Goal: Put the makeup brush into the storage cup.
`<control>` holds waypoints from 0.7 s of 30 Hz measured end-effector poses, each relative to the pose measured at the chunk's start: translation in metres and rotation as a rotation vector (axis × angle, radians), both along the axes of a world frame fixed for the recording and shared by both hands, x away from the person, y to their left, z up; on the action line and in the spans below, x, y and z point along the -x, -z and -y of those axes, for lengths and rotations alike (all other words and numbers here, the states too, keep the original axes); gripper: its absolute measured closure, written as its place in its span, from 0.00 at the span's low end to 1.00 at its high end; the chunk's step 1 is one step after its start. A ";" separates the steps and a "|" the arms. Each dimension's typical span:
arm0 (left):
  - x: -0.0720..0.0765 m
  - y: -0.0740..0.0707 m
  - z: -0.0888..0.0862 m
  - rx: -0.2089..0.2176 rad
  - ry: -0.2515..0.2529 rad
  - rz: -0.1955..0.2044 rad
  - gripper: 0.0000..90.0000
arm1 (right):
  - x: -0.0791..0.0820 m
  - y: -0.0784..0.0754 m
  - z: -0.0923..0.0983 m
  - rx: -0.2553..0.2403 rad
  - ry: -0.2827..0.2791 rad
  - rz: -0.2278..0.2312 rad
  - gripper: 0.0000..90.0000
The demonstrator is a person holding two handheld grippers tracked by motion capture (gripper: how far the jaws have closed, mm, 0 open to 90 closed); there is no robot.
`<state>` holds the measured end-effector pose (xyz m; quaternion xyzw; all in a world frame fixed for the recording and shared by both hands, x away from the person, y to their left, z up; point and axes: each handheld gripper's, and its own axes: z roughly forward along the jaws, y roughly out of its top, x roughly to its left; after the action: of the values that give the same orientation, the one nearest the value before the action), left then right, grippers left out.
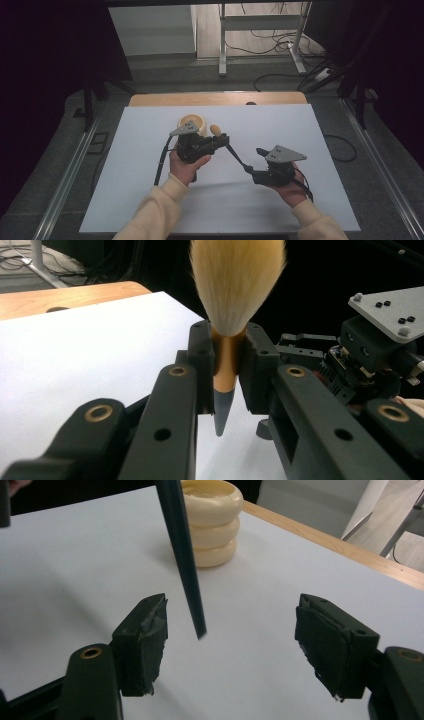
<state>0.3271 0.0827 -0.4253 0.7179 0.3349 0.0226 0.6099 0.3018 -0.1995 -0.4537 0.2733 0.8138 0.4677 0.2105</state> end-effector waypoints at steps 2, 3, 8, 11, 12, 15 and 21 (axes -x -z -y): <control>0.000 -0.001 -0.002 -0.011 -0.004 0.005 0.87 | 0.000 0.000 0.001 0.010 0.009 0.004 0.31; 0.000 -0.001 -0.003 -0.012 -0.004 0.003 0.87 | 0.000 0.001 0.001 0.015 0.014 0.007 0.31; -0.001 -0.004 -0.007 -0.016 -0.009 0.005 0.87 | 0.000 0.001 0.003 0.020 0.021 0.007 0.30; -0.003 -0.007 -0.010 -0.018 -0.018 0.012 0.87 | -0.001 0.002 0.003 0.020 0.024 0.001 0.29; -0.003 -0.008 -0.012 -0.021 -0.021 0.012 0.87 | -0.001 0.002 0.003 0.021 0.026 -0.001 0.28; -0.004 -0.011 -0.015 -0.024 -0.029 0.019 0.87 | -0.001 0.002 0.003 0.024 0.026 -0.003 0.28; -0.006 -0.017 -0.022 -0.026 -0.044 0.031 0.87 | -0.002 0.004 0.004 0.033 0.030 -0.008 0.26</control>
<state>0.3330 0.1050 -0.4078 0.7177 0.3409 0.0516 0.6050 0.3037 -0.2036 -0.4572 0.2838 0.8181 0.4499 0.2187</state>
